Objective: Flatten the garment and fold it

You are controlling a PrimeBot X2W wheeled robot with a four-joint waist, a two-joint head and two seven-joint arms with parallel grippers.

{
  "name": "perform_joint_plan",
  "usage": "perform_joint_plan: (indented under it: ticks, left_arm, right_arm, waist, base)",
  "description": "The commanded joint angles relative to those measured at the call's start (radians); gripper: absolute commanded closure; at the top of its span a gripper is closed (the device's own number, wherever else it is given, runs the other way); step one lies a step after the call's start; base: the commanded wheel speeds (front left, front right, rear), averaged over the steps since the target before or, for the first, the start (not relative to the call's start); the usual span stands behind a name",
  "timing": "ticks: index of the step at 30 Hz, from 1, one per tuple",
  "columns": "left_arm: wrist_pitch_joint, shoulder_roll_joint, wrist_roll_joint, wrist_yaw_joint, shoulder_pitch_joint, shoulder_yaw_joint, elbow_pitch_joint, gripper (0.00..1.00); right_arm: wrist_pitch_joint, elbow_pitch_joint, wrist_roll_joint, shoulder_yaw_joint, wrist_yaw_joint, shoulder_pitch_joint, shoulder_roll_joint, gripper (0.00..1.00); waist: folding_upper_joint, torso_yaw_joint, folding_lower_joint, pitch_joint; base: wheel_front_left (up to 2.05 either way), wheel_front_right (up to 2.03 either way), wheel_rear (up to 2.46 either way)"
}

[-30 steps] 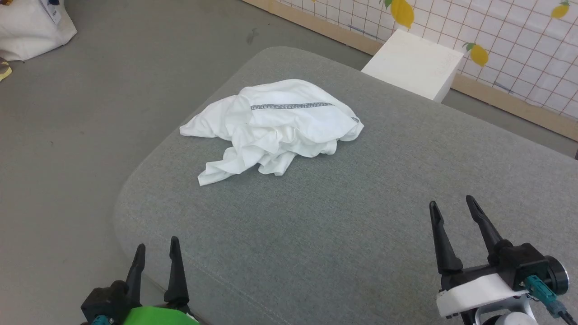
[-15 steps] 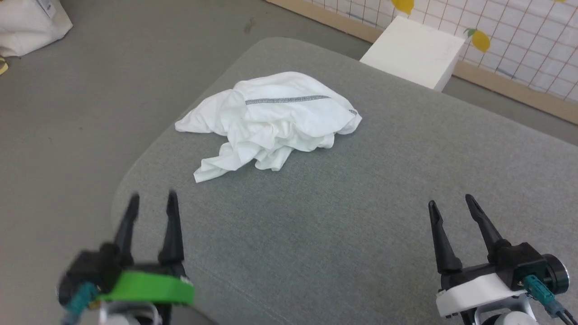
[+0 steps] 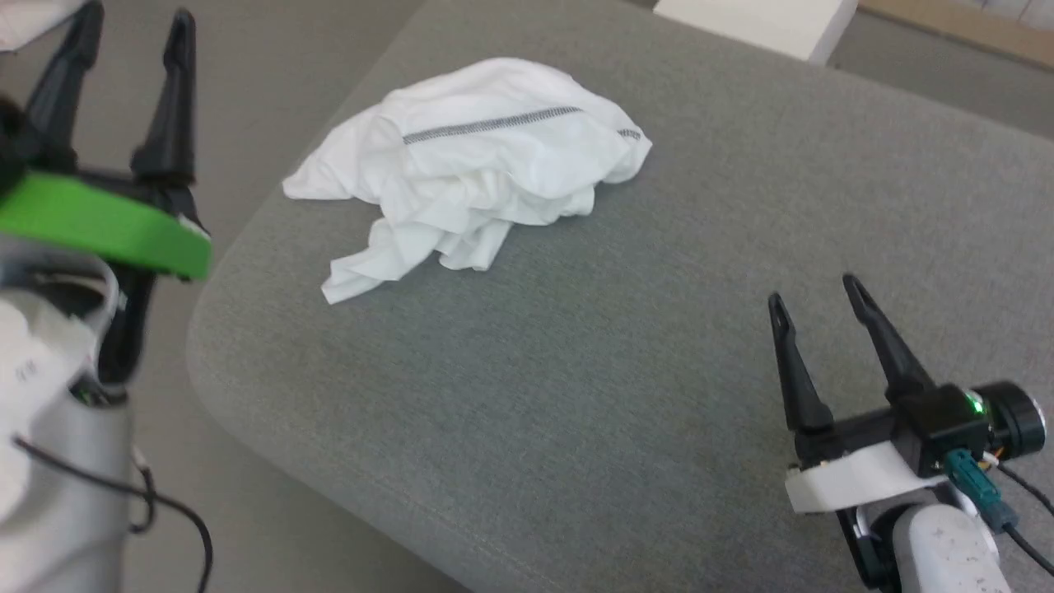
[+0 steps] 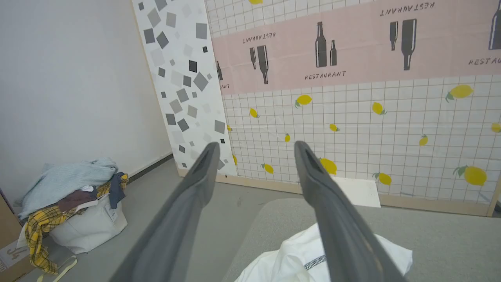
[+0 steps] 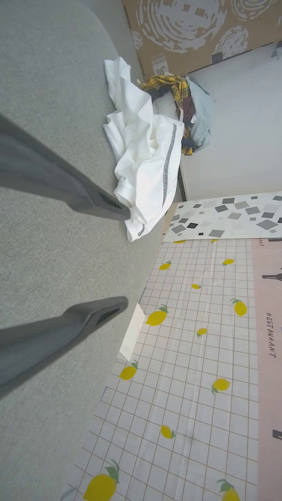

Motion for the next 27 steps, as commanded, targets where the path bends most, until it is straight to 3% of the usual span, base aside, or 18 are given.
perform_joint_plan:
  ticks: [1,9,15,27]
  left_arm:
    - [0.025,0.038,-0.014,-0.006,-0.049,-0.022,0.041,0.00]
    - [0.114,0.211,-0.193,-0.009,-0.230,-0.209,0.213,0.00]
    - [0.137,0.246,-0.296,-0.009,-0.315,-0.326,0.313,0.00]
    - [0.254,0.338,-0.302,-0.009,-0.408,-0.608,0.493,0.00]
  right_arm:
    - [0.005,-0.018,-0.015,0.007,-0.002,-0.028,-0.001,0.00]
    - [0.066,-0.117,-0.074,0.031,-0.002,-0.076,-0.001,0.00]
    - [0.093,-0.176,-0.122,0.038,-0.002,-0.097,-0.001,0.00]
    - [0.104,-0.244,-0.143,0.049,-0.002,-0.132,-0.001,0.00]
  waist:
    - [0.0000,-0.044,-0.0001,0.111]
    - [0.0000,-0.107,-0.0001,0.252]
    - [0.0000,-0.137,-0.0001,0.347]
    - [0.0000,-0.206,-0.0001,0.433]
  base:
    - [0.00,0.00,0.00]
    - [0.00,0.00,0.00]
    - [0.00,0.00,0.00]
    - [0.00,0.00,0.00]
